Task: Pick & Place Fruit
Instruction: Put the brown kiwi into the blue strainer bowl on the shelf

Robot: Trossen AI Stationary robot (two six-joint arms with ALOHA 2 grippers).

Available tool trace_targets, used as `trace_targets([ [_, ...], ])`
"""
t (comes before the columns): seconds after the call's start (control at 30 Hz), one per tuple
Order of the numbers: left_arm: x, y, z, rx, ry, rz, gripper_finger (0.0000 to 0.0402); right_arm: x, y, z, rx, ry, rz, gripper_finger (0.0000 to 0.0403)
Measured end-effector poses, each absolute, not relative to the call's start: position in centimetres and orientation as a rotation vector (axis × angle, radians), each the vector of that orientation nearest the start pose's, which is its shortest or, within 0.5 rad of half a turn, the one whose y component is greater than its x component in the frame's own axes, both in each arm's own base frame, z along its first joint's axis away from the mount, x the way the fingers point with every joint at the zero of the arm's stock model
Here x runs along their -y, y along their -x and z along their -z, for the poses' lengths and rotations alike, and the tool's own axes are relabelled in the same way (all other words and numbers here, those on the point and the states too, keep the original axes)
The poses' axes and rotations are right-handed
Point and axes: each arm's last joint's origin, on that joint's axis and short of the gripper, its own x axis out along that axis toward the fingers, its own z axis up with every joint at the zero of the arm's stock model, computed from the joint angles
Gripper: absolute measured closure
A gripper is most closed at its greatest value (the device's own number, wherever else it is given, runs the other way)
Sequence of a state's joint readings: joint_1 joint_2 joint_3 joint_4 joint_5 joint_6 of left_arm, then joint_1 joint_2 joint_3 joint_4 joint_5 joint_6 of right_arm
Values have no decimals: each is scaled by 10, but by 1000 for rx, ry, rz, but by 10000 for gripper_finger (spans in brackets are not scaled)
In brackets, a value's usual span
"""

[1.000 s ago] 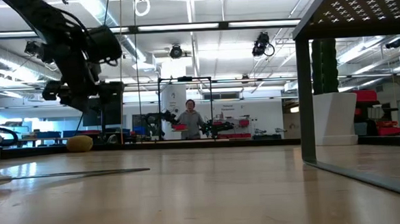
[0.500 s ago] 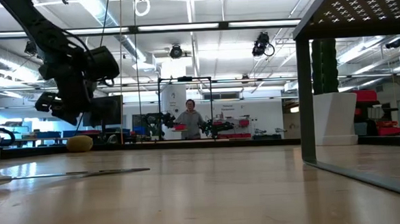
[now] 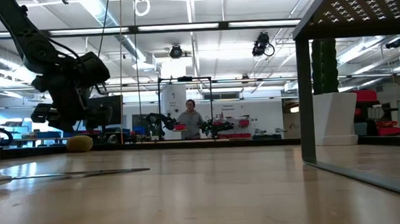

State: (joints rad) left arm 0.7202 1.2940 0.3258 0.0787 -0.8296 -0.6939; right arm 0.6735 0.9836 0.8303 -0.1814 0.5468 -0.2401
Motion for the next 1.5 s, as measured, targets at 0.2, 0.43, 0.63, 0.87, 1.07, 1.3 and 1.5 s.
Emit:
trace_targets([
  [0.2, -148, -126, -123, -424, 435, -1717, 154, -121, -175, -315, -262, 422, -159, 98],
  [0.43, -156, -128, -128, -394, 463, -1623, 154, -121, -175, -314, -263, 417, -158, 98],
  [0.63, -159, -125, -127, -401, 469, -1630, 153, -121, -175, -314, -263, 417, -158, 98],
  [0.87, -156, -126, -124, -420, 553, -1567, 154, -122, -177, -313, -269, 421, -158, 98],
  [1.07, -156, -125, -123, -431, 561, -1565, 154, -124, -180, -310, -275, 430, -158, 98],
  [1.3, -152, -120, -121, -482, 472, -1696, 154, -125, -181, -309, -280, 437, -159, 98],
  [1.5, -153, -120, -123, -481, 427, -1716, 154, -125, -181, -309, -279, 447, -160, 98],
])
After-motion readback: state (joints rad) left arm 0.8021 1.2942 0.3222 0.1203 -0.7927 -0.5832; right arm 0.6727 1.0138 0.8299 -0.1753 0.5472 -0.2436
